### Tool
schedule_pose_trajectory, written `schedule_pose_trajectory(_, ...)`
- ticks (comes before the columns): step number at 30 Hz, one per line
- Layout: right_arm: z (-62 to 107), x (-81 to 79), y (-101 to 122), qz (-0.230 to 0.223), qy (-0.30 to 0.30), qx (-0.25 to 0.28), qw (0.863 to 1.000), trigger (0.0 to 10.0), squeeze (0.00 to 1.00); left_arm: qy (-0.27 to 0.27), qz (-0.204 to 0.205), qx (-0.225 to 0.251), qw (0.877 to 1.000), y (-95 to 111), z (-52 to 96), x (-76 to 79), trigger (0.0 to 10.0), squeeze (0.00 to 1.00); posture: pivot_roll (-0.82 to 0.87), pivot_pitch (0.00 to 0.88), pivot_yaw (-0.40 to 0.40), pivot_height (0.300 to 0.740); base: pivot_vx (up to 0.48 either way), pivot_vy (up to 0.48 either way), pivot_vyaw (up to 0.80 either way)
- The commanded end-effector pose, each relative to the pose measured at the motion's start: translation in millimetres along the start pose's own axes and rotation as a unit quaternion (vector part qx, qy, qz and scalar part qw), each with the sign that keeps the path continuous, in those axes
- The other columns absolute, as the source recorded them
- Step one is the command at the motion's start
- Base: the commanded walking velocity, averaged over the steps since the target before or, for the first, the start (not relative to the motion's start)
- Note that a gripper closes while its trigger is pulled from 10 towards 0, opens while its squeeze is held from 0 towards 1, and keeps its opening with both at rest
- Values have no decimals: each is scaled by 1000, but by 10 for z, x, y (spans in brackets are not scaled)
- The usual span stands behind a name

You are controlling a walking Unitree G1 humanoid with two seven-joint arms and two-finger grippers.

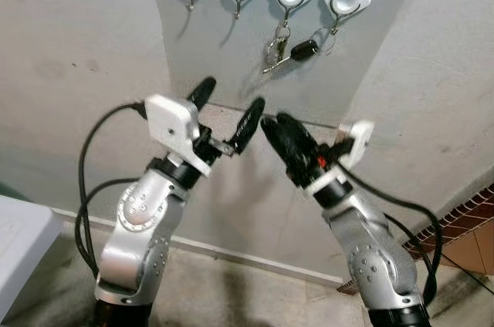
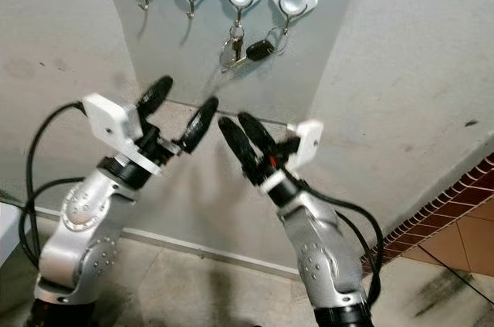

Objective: Hang keys on a hook

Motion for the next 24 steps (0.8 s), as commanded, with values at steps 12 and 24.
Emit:
schedule_pose_trajectory(12, 947, 1373, -471, 98, -336, -56, 935, 10000, 0, 70, 31, -159, 984, -1069, 430, -35, 10000, 0, 165, 73, -49, 740, 0, 0, 0)
schedule_pose_trajectory(24, 2054, 1746, -1342, 104, -466, -245, 844, 10000, 0, 34, 27, -434, 900, -2383, 1320, 320, 10000, 0, 143, 68, -16, 740, 0, 0, 0)
Point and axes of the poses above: a point about 5 cm out from each wrist's last joint towards the gripper, its own z axis pointing back from the gripper into the wrist, its own y axis along the axis of the wrist's last joint, x = y × z, the point moved 6 cm from there along -z, pointing out of the wrist towards the gripper, and after that the axes turned 15 degrees about -z, right-handed, at the moved point
